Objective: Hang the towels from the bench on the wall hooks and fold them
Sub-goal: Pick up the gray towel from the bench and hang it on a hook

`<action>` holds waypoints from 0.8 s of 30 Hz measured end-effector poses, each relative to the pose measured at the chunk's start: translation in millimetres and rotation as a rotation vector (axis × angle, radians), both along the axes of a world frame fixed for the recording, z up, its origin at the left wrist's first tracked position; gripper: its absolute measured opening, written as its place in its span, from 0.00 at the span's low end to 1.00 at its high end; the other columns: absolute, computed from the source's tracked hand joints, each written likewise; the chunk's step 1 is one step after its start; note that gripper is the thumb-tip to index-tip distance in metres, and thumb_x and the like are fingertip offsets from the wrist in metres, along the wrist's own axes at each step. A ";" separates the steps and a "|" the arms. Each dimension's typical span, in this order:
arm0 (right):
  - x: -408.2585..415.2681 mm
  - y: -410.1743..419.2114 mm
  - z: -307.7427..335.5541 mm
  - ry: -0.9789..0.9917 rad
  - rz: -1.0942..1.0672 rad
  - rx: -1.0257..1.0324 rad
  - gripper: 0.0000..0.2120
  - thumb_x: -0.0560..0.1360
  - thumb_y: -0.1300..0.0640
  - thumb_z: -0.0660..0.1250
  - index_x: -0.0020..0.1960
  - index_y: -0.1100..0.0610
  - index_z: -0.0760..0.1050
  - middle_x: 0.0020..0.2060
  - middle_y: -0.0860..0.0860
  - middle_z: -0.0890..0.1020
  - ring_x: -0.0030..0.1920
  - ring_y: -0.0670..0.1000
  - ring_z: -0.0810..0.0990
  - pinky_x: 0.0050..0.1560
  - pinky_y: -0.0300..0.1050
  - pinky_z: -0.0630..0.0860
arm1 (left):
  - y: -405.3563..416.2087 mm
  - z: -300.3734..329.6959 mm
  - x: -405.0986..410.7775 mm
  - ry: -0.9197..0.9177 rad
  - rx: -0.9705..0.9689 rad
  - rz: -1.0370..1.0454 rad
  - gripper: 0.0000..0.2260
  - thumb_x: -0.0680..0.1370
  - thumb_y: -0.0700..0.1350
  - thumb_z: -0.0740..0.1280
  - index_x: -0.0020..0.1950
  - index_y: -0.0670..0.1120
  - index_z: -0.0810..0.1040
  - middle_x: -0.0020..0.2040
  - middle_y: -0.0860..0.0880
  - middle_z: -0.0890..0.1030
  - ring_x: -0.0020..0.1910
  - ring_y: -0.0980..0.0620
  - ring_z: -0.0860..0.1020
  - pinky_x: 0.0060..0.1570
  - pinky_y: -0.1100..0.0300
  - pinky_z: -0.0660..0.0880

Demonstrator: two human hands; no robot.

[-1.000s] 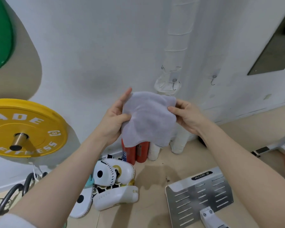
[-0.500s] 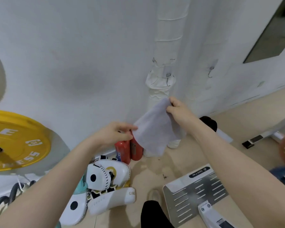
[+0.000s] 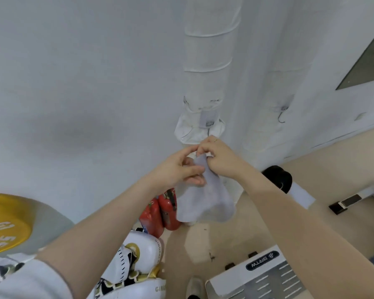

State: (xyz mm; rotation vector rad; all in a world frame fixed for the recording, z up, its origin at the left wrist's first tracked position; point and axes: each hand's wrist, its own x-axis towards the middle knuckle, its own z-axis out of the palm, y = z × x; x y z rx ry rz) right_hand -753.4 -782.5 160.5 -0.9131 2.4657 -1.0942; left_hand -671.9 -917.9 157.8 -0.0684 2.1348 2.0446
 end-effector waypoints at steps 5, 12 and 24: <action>-42.3 10.9 -22.5 -0.140 0.019 -0.009 0.13 0.73 0.72 0.55 0.41 0.62 0.76 0.42 0.50 0.72 0.47 0.49 0.71 0.50 0.41 0.67 | 12.8 -21.3 -51.4 -0.052 -0.030 0.102 0.16 0.73 0.32 0.68 0.57 0.44 0.71 0.28 0.51 0.79 0.31 0.52 0.82 0.43 0.57 0.82; -94.6 38.7 -42.3 -0.417 0.098 -0.077 0.11 0.74 0.71 0.57 0.50 0.62 0.75 0.39 0.52 0.75 0.37 0.46 0.73 0.38 0.38 0.71 | 12.8 -43.4 -101.2 -0.121 -0.219 -0.028 0.07 0.74 0.39 0.69 0.48 0.40 0.73 0.26 0.50 0.76 0.24 0.53 0.75 0.26 0.64 0.72; -145.8 19.3 -56.8 -0.464 -0.168 -0.200 0.03 0.78 0.65 0.59 0.49 0.60 0.71 0.26 0.53 0.67 0.19 0.44 0.65 0.21 0.35 0.60 | -0.9 -57.1 -143.5 -0.086 -0.388 0.132 0.02 0.79 0.40 0.60 0.49 0.44 0.72 0.32 0.49 0.75 0.23 0.60 0.76 0.26 0.69 0.68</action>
